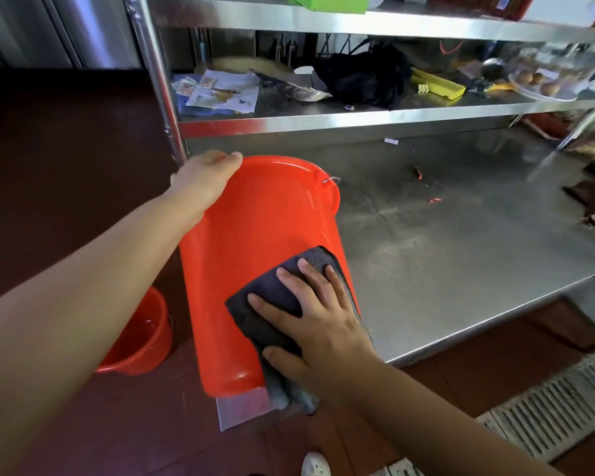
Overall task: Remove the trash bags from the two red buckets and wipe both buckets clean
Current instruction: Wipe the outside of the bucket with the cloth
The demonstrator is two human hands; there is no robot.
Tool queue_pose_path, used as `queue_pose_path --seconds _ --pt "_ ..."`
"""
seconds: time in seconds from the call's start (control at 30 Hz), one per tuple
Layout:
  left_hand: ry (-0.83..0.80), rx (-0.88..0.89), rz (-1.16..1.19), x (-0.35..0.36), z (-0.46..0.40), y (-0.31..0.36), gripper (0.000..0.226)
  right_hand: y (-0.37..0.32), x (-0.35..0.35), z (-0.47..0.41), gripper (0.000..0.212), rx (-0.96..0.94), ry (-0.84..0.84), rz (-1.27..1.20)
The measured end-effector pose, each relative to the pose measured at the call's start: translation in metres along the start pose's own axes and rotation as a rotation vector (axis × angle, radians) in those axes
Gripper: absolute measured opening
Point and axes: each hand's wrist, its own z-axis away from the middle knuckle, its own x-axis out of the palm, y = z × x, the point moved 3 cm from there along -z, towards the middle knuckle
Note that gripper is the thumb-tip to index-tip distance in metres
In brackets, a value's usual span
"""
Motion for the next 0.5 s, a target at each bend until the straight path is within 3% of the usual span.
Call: queue_pose_path --seconds 0.13,0.23,0.5 --pt "-0.005 -0.057 0.121 -0.005 -0.005 -0.004 0.038 0.021 -0.003 -0.035 0.055 0.038 0.017 -0.123" --pt "0.000 -0.063 0.190 -0.011 -0.001 -0.006 0.049 0.039 -0.005 -0.080 0.054 0.137 0.077 -0.213" --pt "0.066 -0.144 0.370 -0.031 0.008 -0.033 0.042 0.049 -0.003 -0.159 0.049 0.191 0.032 -0.217"
